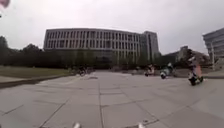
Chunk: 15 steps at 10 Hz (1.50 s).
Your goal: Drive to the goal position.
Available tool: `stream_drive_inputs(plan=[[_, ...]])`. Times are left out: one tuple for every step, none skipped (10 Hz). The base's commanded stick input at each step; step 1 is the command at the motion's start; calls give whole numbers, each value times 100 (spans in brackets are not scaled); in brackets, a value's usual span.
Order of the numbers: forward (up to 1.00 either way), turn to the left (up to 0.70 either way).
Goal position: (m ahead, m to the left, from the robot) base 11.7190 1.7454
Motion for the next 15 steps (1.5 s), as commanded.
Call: stream_drive_inputs(plan=[[50,0],[50,0],[50,0],[50,0],[50,0],[50,0],[50,0],[50,0],[50,0],[50,0],[50,0],[50,0],[50,0],[50,0],[50,0]])
